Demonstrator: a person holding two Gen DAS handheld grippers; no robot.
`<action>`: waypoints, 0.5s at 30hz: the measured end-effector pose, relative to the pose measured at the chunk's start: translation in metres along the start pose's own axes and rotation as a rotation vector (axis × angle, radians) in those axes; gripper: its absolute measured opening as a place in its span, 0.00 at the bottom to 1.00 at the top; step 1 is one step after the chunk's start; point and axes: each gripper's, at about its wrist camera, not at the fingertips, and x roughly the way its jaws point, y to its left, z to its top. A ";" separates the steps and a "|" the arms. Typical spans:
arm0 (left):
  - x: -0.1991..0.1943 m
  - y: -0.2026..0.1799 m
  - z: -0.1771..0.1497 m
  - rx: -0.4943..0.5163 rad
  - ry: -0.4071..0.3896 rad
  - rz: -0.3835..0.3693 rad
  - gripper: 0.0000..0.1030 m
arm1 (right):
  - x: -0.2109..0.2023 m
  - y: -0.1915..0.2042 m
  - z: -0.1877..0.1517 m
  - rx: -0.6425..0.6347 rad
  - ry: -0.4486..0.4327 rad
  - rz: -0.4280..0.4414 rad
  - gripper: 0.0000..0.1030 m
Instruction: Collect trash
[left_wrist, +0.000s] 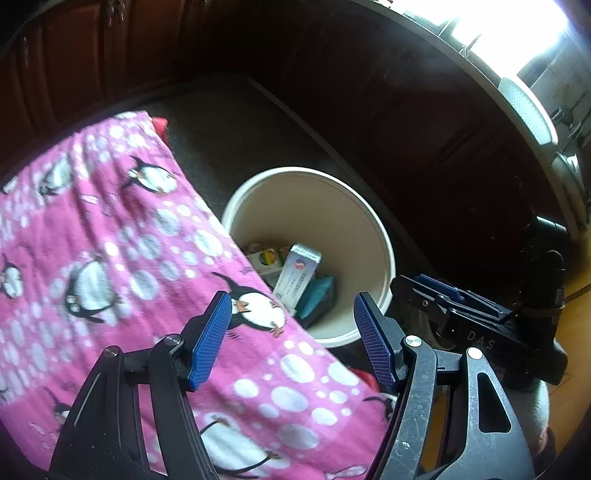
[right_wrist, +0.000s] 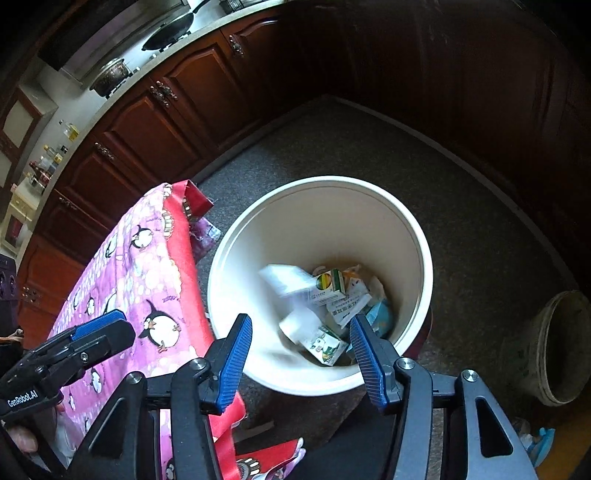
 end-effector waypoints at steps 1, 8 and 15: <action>-0.004 0.000 -0.002 0.005 -0.008 0.009 0.66 | -0.001 0.002 -0.002 -0.004 -0.003 0.001 0.52; -0.038 0.000 -0.018 0.018 -0.100 0.117 0.66 | -0.017 0.021 -0.011 -0.035 -0.072 -0.009 0.52; -0.085 -0.012 -0.030 0.048 -0.212 0.201 0.66 | -0.051 0.057 -0.016 -0.089 -0.195 -0.018 0.61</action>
